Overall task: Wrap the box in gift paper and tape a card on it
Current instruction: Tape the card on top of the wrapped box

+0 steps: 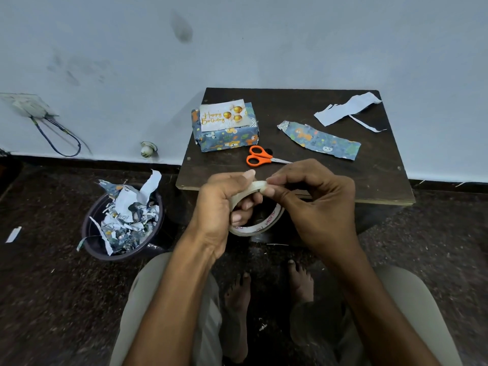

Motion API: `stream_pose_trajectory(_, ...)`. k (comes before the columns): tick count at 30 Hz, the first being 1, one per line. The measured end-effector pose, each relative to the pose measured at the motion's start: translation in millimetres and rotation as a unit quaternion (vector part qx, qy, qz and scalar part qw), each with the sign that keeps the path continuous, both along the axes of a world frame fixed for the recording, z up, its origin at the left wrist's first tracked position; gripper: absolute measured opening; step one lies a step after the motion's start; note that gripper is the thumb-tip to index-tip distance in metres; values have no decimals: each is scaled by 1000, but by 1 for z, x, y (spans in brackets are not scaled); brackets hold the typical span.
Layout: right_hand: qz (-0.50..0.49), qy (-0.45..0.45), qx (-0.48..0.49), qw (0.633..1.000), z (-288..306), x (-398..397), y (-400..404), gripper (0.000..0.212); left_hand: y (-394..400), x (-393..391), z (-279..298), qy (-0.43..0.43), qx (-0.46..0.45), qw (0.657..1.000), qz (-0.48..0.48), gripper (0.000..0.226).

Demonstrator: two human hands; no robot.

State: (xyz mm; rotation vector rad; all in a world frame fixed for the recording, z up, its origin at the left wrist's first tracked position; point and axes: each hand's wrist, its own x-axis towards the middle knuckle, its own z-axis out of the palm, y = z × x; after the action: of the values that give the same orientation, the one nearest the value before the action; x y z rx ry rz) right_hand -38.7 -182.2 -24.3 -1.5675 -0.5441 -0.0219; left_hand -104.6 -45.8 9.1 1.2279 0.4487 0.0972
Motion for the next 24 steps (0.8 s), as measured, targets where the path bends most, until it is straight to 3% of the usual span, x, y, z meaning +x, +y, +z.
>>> stream_pose_trajectory(2,-13,20,-17,1000,0,1,-1,15,-3,2,-2,-18,53,998,9,45)
stream_pose_trajectory(5,-29,48,-6,998,2,0,-2,16,-7,4,-8,-56,130,989,29,24)
stream_pose_trajectory(9,-80,41,17,996,4,-3,1,18,-13,4,-12,-55,189,980,27,16)
stream_pose_trajectory(16,-116,-44,-12,992,1,-5,2,14,-18,1,-8,-97,173,980,18,16)
stream_pose_trajectory(21,-119,-82,-22,989,1,-6,2,13,-23,2,-4,-107,142,984,26,35)
stream_pose_trajectory(24,-115,-111,-21,987,-1,-5,2,10,-24,0,-1,-102,106,988,35,34)
